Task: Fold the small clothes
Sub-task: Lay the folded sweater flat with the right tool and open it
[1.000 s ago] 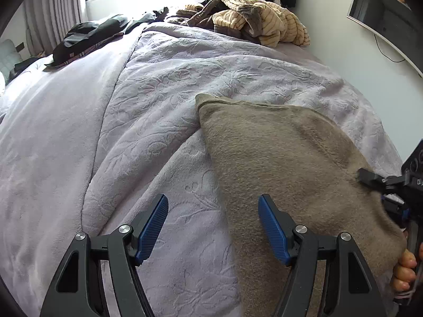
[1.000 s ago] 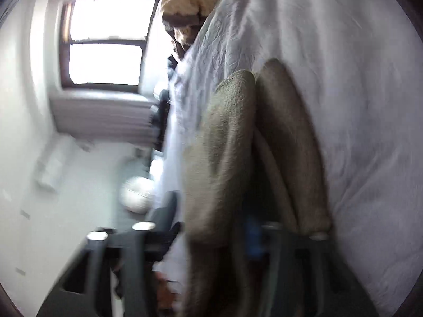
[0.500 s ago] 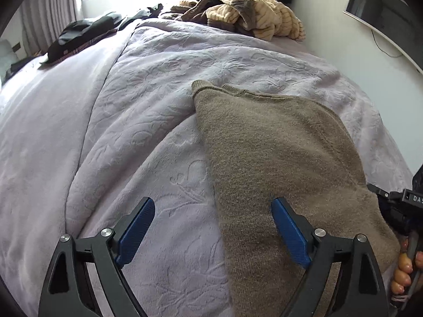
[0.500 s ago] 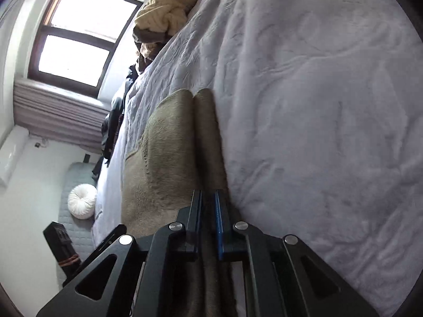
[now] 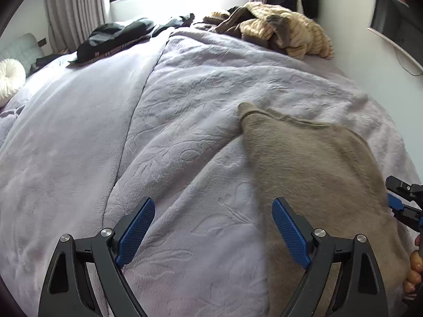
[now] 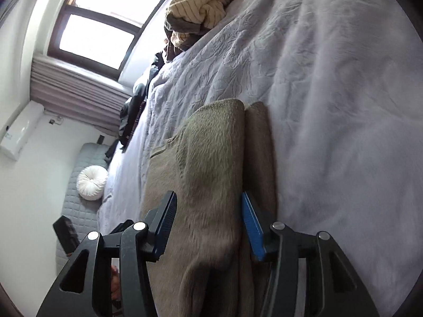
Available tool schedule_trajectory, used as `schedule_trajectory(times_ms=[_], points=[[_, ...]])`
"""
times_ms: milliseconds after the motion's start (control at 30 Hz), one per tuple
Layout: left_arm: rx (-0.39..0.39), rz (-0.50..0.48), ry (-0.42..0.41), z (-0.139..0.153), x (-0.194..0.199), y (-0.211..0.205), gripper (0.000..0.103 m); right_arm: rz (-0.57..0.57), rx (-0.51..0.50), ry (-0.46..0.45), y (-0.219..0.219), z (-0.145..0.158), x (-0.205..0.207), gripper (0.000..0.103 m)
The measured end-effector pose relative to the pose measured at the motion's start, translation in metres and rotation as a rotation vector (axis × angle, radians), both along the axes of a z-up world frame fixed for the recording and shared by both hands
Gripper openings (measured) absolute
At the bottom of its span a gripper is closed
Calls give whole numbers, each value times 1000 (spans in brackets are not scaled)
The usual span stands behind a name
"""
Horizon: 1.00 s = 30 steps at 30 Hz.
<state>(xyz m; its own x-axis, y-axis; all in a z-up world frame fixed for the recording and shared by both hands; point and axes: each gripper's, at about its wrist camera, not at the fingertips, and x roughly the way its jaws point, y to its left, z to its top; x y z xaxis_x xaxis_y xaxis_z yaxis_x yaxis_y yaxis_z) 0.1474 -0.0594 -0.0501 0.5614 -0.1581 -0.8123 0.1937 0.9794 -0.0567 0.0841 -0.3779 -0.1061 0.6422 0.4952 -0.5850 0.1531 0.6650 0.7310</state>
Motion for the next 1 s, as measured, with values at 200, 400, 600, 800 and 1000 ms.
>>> schedule_trajectory(times_ms=[200,400,600,800,1000], points=[[-3,-53,1,-5,-1,-16,91,3,-158,-92,11,41,-14,8],[17,-98,8,-16,-1,-36,91,2,-203,79,-2,-11,-3,9],[13,-94,36,-5,-8,-17,91,-40,-155,60,-12,9,-27,14],[-9,-166,48,4,-42,-7,91,-28,-156,-29,5,48,-69,14],[27,-184,67,-16,-70,-12,91,67,-208,-53,49,56,-86,14]])
